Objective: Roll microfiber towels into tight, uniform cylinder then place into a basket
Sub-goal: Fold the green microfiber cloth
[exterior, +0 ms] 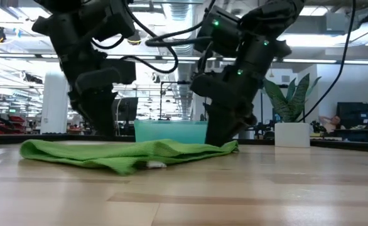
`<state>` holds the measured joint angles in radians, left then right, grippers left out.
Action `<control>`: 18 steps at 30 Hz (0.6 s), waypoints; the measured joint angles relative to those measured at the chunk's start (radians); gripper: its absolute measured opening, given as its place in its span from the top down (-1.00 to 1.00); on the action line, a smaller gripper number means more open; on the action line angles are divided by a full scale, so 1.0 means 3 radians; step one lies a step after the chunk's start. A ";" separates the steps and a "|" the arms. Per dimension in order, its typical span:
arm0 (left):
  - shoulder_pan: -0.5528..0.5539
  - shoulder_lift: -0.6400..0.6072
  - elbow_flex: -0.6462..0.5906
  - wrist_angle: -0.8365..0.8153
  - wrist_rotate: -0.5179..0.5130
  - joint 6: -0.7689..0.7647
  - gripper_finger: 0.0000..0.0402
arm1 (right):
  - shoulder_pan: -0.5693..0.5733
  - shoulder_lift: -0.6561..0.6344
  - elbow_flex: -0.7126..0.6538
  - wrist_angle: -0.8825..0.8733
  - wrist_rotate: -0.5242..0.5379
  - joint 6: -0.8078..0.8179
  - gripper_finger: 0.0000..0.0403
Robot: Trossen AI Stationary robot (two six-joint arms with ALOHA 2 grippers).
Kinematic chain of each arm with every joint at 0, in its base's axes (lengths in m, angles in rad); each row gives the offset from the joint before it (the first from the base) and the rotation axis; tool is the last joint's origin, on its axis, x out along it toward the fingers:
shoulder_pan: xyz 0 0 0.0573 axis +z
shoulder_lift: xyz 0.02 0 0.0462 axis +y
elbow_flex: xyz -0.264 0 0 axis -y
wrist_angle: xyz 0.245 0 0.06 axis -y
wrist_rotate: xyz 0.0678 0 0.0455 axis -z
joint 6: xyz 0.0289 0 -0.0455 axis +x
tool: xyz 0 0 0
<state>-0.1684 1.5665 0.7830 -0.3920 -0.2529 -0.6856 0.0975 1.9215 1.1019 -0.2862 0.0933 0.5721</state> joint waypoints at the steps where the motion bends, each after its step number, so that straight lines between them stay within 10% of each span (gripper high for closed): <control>1: -0.0001 0.0003 -0.0003 -0.0016 0.0100 -0.0011 0.46 | -0.0002 -0.0005 0.0002 -0.0070 0.0022 0.0039 0.51; 18: -0.0081 0.0030 -0.0003 0.0260 0.0566 0.0379 0.46 | 0.0047 -0.0109 -0.0011 -0.0357 0.0682 -0.0195 0.52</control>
<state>-0.1927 1.5757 0.7822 -0.3139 -0.0832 -0.5718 0.1116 1.8889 1.0985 -0.3932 0.2978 0.5137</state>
